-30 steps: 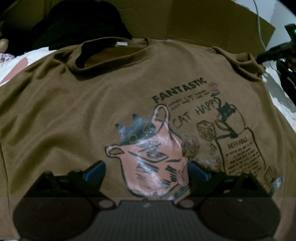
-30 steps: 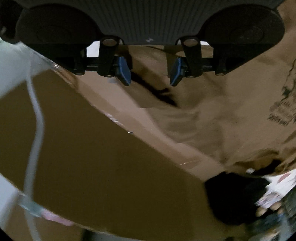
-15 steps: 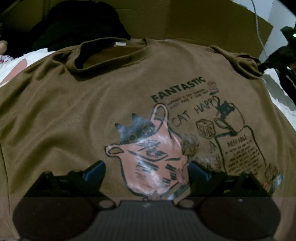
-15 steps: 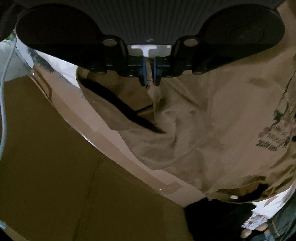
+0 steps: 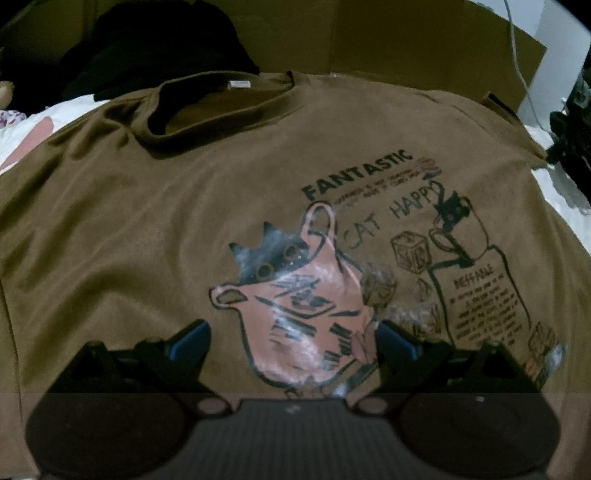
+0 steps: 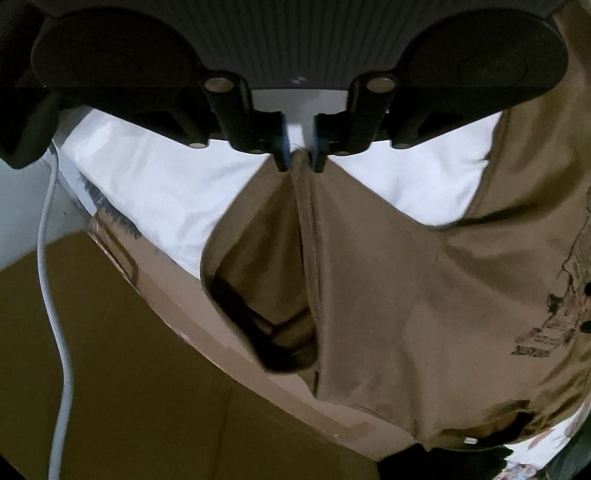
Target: Fold clothes
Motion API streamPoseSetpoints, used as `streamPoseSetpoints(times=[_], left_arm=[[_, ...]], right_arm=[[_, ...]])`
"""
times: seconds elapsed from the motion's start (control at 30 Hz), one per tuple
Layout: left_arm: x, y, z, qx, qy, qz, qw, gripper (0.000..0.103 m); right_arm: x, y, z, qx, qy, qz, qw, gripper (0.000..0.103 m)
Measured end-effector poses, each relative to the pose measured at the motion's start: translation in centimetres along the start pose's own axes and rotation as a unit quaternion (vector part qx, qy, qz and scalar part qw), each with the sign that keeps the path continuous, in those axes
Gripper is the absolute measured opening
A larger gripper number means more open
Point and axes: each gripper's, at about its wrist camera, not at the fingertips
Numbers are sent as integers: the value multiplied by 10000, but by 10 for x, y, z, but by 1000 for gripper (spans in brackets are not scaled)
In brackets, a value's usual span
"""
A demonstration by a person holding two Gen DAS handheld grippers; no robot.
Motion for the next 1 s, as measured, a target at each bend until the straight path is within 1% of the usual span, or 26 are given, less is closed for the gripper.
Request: streamPoseSetpoints(times=[0.03, 0.07, 0.13, 0.2, 0.37, 0.47, 0.57, 0.63, 0.73, 0.77, 0.8, 0.83, 0.87, 0.93, 1.0], left_arm=[[0, 0, 0, -3, -5, 1, 10000, 99], [-1, 0, 0, -4, -10, 1, 10000, 99], [-1, 0, 0, 1, -22, -5, 10000, 100], [-2, 0, 0, 5, -31, -16, 10000, 100], [-1, -1, -2, -16, -12, -29, 10000, 100], [0, -2, -1, -24, -31, -50, 10000, 100], [1, -3, 0, -34, -24, -67, 10000, 99], [5, -1, -2, -151, -9, -4, 9999, 96], [13, 4, -3, -360, -38, 91, 9993, 92], [18, 6, -3, -409, -40, 88, 9991, 92], [23, 8, -1, -392, -28, 42, 9992, 92], [27, 9, 1, -313, -35, -12, 9995, 92], [31, 11, 4, -233, -42, -67, 9997, 92], [37, 11, 9, -80, -67, -151, 9998, 92], [41, 9, 13, 62, -97, -221, 9997, 92]], right_arm=[[3, 1, -4, -74, -41, -92, 9999, 35], [10, 4, -10, -174, -88, -266, 9995, 36], [15, 9, -14, -233, -170, -450, 9986, 36], [18, 18, -17, -276, -343, -695, 9966, 36], [12, 43, -13, -304, -391, -1002, 9937, 36], [9, 60, -8, -202, -521, -1102, 9923, 36], [0, 74, -6, -55, -698, -1078, 9917, 36], [-6, 82, -4, 56, -837, -1051, 9909, 36], [-16, 96, -1, 87, -795, -1088, 9908, 35], [-18, 98, -1, 81, -745, -1112, 9910, 33], [-19, 100, -2, 54, -665, -1148, 9911, 24], [-20, 103, -3, 26, -563, -1200, 9912, 10], [-20, 105, -5, 19, -472, -1263, 9909, 6], [-21, 107, -8, 39, -547, -1278, 9903, 3], [-20, 108, -17, -78, -727, -1313, 9886, 3]])
Point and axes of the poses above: each gripper's, at about its wrist camera, not at the fingertips, and x roughly against the way its jaws point, z to its left, y to its top, and after that the axes turned 3 degrees about z, right-handed
